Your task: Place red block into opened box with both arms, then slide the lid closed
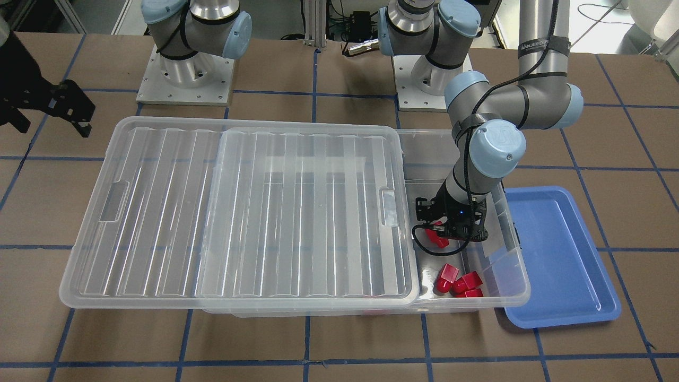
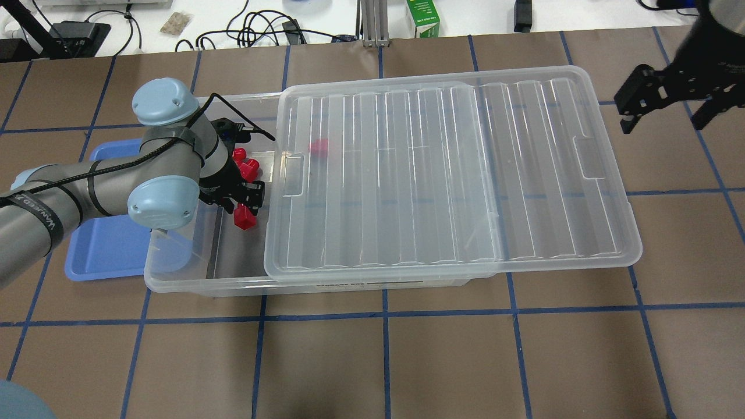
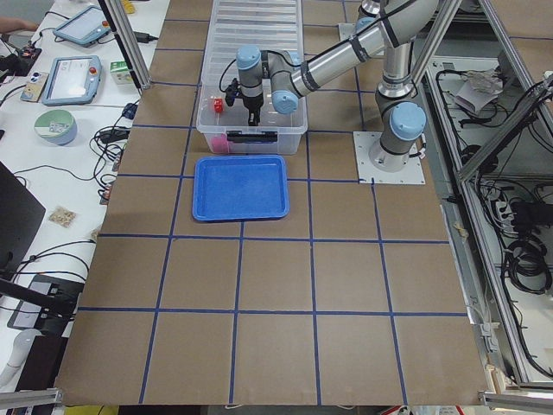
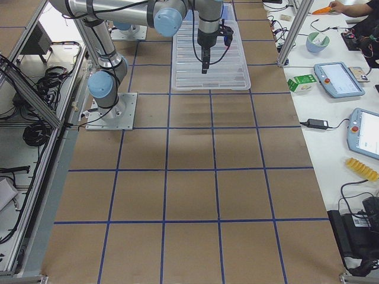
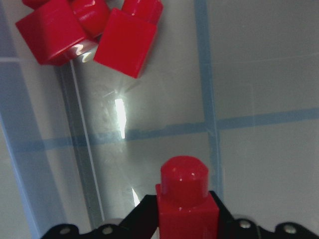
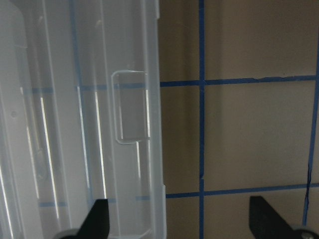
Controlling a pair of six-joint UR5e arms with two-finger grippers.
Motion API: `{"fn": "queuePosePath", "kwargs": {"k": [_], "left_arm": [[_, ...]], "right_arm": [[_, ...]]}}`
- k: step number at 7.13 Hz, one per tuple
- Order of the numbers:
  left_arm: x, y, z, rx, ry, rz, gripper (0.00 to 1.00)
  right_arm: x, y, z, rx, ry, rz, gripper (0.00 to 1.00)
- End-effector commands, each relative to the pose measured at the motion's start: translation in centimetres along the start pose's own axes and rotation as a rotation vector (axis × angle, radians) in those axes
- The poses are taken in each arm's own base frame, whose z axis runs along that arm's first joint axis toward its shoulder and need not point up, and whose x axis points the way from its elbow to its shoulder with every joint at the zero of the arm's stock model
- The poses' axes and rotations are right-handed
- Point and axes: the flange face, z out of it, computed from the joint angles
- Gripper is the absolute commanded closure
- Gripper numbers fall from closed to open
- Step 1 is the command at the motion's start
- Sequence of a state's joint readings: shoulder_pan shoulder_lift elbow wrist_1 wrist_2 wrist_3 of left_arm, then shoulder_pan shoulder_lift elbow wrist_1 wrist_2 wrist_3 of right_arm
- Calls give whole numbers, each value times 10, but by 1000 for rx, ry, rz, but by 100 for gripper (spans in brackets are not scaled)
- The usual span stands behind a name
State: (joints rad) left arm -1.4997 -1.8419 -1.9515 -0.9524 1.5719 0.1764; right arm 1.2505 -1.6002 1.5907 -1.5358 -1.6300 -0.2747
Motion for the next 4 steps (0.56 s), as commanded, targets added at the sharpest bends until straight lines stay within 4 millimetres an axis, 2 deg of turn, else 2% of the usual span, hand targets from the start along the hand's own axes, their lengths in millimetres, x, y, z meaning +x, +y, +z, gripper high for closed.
{"fn": "queuePosePath", "kwargs": {"k": [1,2,4], "left_arm": [[-2,-10,-27,60,-11,-3,8],[-2,-18,-46,72,-15,0,8],[-4,-28,-97,67,-14,0,3]], "right_arm": [[42,4,17,-30,-14,26,0],[39,4,41,-48,-22,21,2],[37,-3,120,-8,-6,17,1]]}}
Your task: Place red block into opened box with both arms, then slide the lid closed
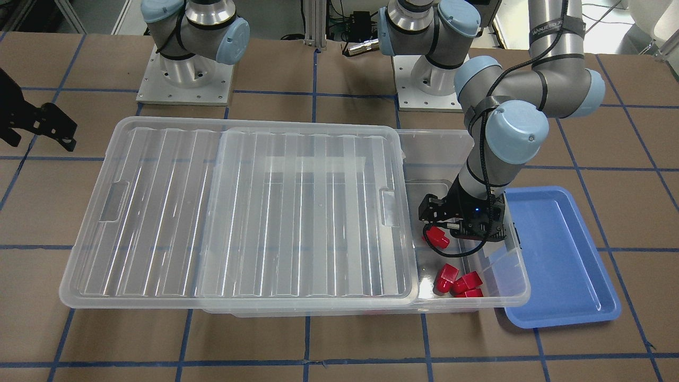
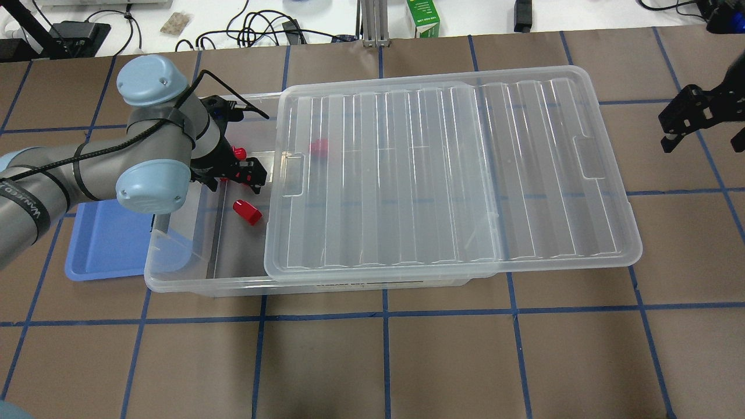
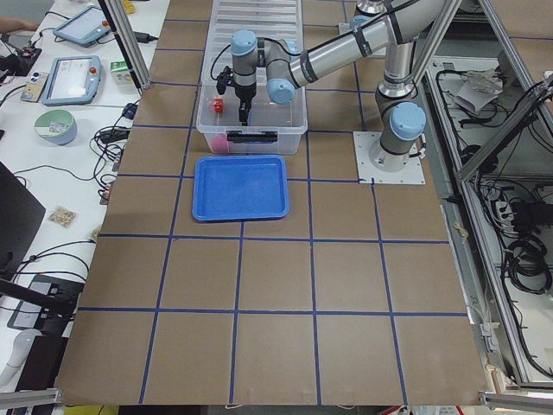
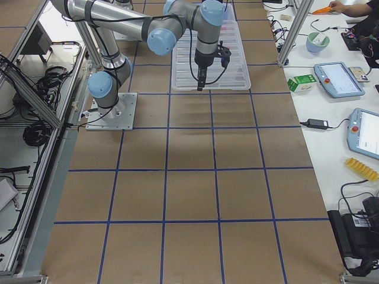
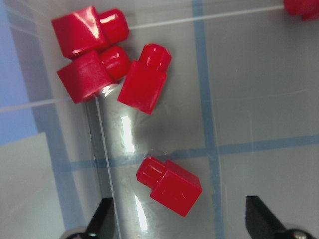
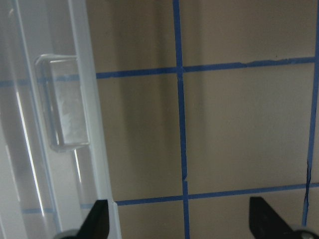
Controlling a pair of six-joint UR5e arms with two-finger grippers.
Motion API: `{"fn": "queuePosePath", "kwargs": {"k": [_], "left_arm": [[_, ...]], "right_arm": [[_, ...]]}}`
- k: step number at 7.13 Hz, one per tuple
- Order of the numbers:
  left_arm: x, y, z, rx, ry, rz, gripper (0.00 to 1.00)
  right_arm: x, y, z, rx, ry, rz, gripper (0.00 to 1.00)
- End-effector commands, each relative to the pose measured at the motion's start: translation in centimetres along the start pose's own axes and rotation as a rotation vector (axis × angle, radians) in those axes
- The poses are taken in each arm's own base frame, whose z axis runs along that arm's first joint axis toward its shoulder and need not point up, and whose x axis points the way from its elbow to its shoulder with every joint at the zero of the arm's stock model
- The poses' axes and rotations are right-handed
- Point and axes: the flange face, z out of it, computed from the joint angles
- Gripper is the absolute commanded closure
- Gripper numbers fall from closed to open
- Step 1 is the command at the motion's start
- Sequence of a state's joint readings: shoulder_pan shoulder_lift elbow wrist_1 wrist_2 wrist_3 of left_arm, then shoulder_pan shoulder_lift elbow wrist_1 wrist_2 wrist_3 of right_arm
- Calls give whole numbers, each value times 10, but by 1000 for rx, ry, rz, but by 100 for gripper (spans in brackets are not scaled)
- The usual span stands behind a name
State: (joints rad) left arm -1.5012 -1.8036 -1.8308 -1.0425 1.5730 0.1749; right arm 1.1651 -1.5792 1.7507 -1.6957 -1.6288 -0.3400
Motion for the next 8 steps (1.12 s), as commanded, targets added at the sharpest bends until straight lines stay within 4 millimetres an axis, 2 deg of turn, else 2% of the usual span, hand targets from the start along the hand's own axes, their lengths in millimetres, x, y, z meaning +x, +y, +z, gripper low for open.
{"fn": "queuePosePath", "kwargs": {"k": [1,3,5,6,8], "left_arm": [[-1,-10,-61,-22,0,2,3],[6,-8,-131,-14,-7,14,0],[13,16,-179,11,-7,19,0],[14,25,-176,-11,-9,22,0],[14,22,-186,11,-7,19,0]], "right_arm": [[-2,-2,60,13,7,-7,0],[-3,0,66,0,0,-6,0],[-14,0,66,2,-6,-13,0],[-33,-1,64,8,-2,-39,0],[-88,0,61,18,-1,-71,0]]}}
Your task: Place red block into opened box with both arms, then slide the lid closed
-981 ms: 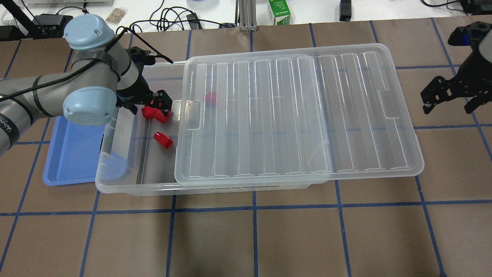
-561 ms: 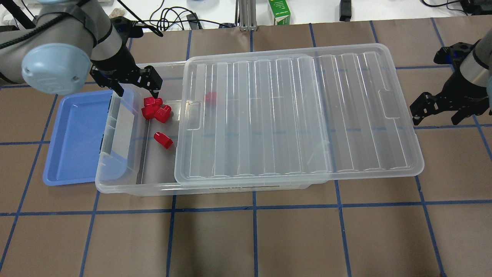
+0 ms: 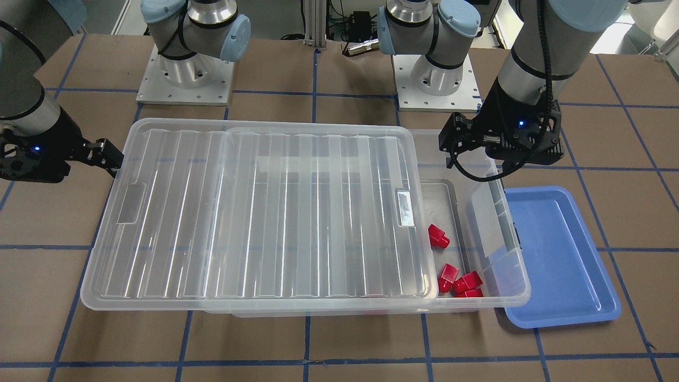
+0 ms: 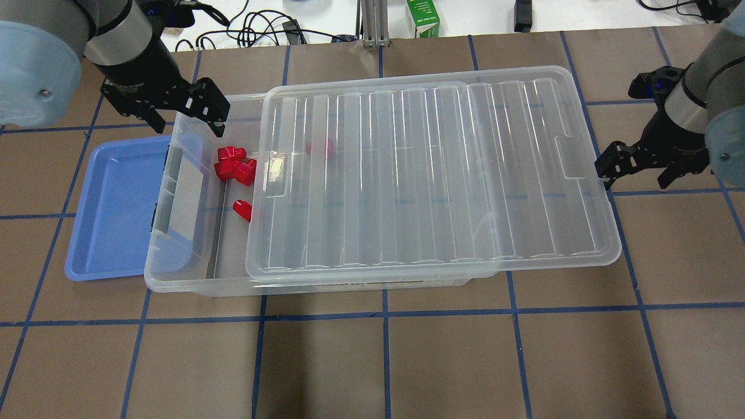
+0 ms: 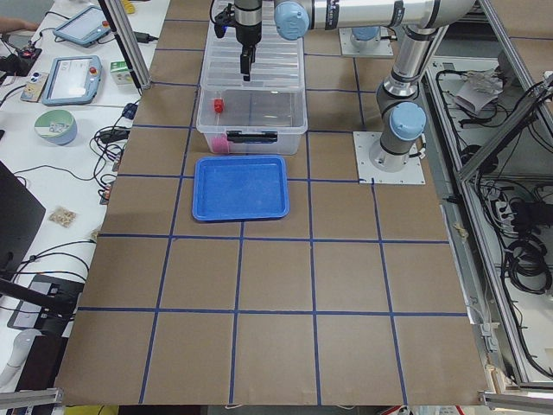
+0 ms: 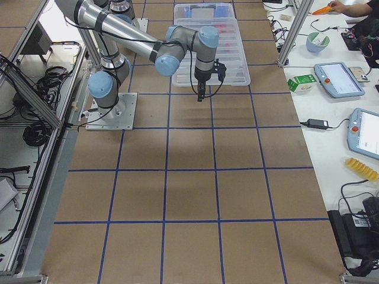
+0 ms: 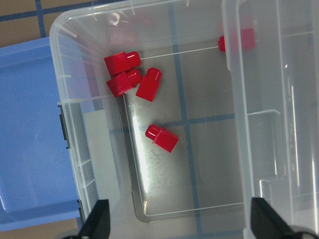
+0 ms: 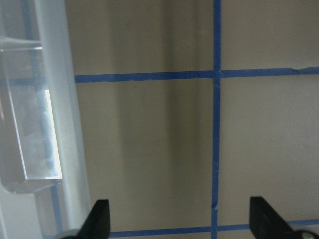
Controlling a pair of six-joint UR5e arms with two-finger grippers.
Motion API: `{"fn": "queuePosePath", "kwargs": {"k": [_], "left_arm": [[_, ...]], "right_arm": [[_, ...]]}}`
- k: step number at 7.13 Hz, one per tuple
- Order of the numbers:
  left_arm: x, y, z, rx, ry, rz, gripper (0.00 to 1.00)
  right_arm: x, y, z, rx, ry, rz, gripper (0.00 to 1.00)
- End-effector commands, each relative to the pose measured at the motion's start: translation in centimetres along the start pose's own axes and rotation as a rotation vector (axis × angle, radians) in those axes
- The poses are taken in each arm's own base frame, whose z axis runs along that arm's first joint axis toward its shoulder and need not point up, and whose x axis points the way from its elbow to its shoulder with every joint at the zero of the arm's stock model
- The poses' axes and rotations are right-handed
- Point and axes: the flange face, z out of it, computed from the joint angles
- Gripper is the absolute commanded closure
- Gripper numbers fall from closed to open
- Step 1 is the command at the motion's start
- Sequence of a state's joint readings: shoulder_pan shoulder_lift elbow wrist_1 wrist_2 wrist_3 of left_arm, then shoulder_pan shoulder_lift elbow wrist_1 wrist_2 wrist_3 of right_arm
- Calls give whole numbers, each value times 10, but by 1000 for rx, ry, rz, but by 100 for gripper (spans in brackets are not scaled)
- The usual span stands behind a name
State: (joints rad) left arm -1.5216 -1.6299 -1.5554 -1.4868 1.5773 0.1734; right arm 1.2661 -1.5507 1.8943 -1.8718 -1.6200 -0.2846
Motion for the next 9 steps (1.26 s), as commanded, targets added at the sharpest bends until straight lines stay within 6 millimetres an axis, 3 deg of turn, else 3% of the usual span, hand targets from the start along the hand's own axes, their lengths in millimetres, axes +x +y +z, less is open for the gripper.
{"fn": "queuePosePath", "kwargs": {"k": [1,3,4,7,8,9], "left_arm": [[1,2,-8,13,0,0,0],[0,2,-10,18,-3,-2,0],[-1,3,-11,20,1,-3,0],[-1,3,-11,20,1,-3,0],[-2,1,-7,11,-6,-3,0],[-2,4,-11,16,-10,-3,0]], "right_arm": [[-63,1,-5,17,-14,-38,0],[-111,6,-8,37,-47,-73,0],[-119,8,-7,42,-47,-90,0],[-119,3,-8,44,-39,-94,0],[-117,-1,-28,79,-32,-94,0],[-119,2,-68,124,-36,-92,0]]}}
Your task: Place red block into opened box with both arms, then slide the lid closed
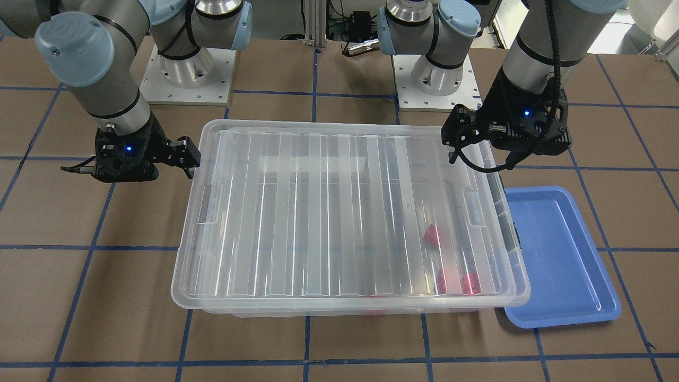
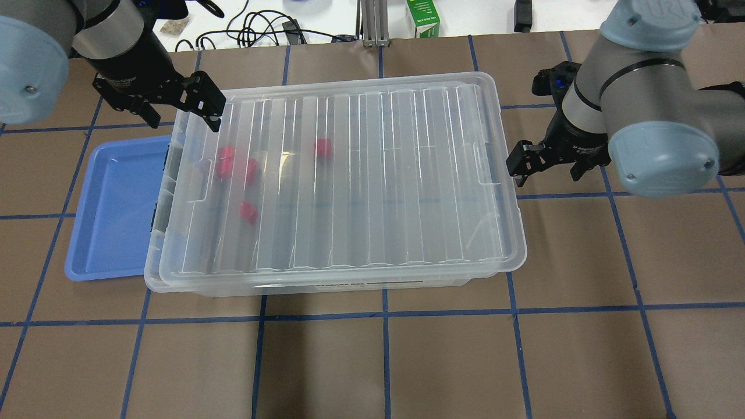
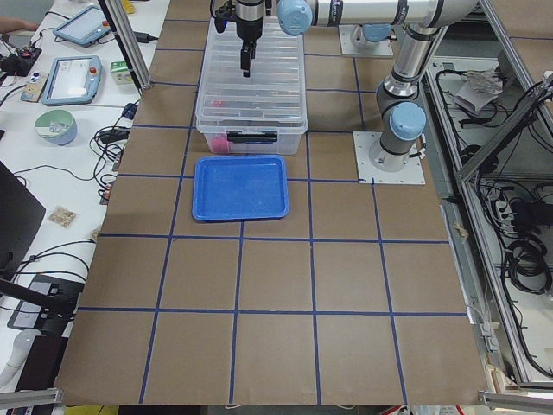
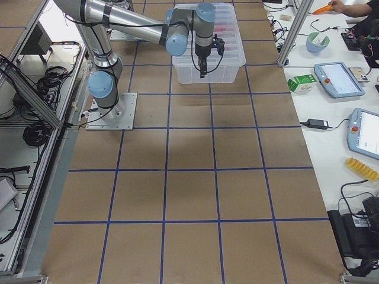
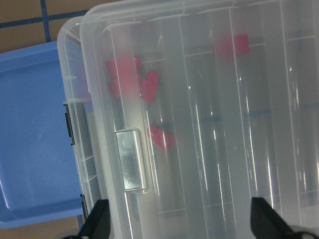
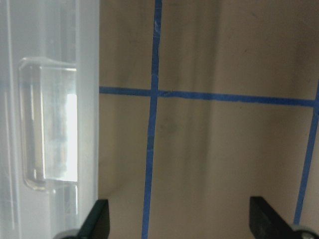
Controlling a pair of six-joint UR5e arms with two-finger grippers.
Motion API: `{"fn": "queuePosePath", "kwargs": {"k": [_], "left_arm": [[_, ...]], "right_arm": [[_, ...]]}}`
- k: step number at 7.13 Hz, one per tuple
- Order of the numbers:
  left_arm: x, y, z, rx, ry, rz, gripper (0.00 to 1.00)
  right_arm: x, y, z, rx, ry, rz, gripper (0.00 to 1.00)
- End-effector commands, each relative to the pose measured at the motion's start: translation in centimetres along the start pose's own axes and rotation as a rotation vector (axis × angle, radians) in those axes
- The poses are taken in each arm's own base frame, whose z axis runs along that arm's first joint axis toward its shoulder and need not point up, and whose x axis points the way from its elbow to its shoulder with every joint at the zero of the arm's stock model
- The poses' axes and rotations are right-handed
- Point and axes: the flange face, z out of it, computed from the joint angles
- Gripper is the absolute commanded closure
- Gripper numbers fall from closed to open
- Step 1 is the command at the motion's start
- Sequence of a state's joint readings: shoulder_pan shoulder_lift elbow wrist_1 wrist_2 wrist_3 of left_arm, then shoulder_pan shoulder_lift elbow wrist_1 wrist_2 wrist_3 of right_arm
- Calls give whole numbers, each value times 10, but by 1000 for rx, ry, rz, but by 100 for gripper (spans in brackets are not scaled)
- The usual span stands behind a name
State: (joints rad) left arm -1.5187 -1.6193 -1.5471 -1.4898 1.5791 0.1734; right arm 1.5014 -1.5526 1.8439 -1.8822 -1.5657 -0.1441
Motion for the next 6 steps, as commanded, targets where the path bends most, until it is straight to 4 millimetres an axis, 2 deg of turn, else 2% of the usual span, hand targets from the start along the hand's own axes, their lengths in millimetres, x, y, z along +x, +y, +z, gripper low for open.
{"fn": "queuePosePath", "kwargs": {"k": [1,2,3,4,6], "left_arm": [[0,3,4,-9,-2,0,0],[0,-1,2,-1,-2,0,0],[0,-1,2,1,1,0,0],[0,-1,2,1,1,0,0],[0,-1,2,0,-5,0,0]], "right_arm": [[-20,6,-86,57,-1,7,0],[-49,12,-124,44,-3,39,0],[-70,19,-145,23,0,59,0],[-70,19,-141,-3,2,58,0],[-69,23,-149,-10,-4,59,0]]}}
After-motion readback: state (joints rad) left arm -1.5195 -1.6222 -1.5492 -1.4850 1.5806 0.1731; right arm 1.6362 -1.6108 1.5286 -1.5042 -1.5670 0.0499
